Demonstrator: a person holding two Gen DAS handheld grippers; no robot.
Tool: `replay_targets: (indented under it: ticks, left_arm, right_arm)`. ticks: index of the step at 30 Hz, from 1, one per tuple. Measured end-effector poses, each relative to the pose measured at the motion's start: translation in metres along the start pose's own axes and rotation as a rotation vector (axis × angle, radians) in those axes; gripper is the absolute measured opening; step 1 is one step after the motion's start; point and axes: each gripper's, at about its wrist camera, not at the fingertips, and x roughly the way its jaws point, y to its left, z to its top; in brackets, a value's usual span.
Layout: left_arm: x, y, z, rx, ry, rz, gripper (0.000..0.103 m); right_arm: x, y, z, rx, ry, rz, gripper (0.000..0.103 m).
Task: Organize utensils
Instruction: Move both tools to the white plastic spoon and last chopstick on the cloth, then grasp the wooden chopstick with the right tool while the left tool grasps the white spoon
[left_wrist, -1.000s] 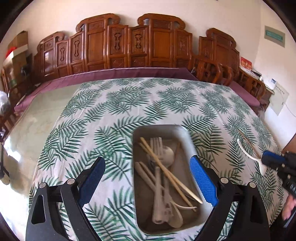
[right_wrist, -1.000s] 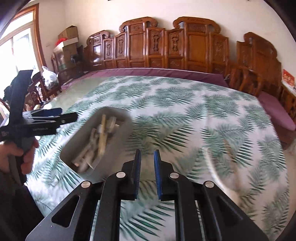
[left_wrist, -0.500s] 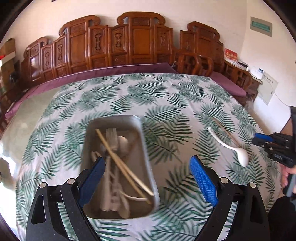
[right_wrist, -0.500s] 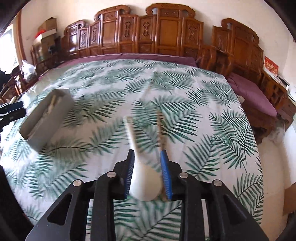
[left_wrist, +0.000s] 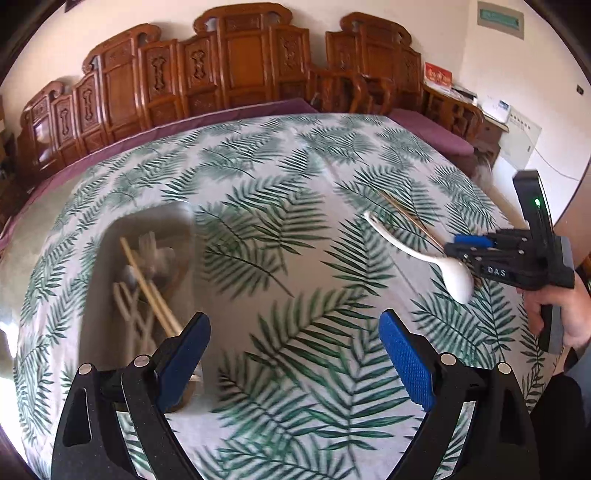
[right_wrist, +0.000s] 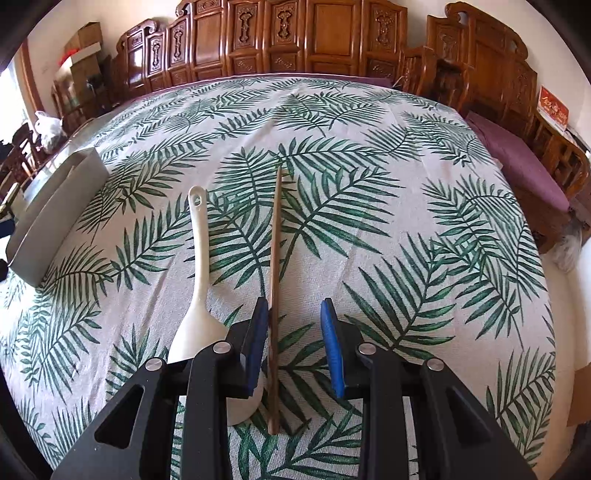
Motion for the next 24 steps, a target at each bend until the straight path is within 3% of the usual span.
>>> replay_targets:
  ticks: [6,11,15,18,24]
  left_arm:
    - [0.011,-0.026,-0.004,0.025,0.042,-0.007,0.089]
    - [0.020,-0.044,-0.003,0.048,0.071,-0.010,0.089]
    - [0.027,-0.056,-0.002,0.054,0.088,-0.016,0.089]
    - [0.032,-0.064,0.001,0.052,0.094,-0.024,0.089]
    - [0.053,-0.083,0.012,0.021,0.120,-0.066,0.089]
  right_arm:
    - [-0.001,0.001,0.000,-0.014,0.011,0.030,0.030]
    - [0.000,0.009,-0.001,-0.063,0.018,-0.020,0.025]
    - [-0.003,-0.001,-0.004,-0.038,0.034,-0.020,0.007]
    - [-0.007,-0.007,-0.008,-0.016,0.036,0.013,0.006]
    - [-0.012,-0.017,-0.014,0.001,0.028,-0.001,0.006]
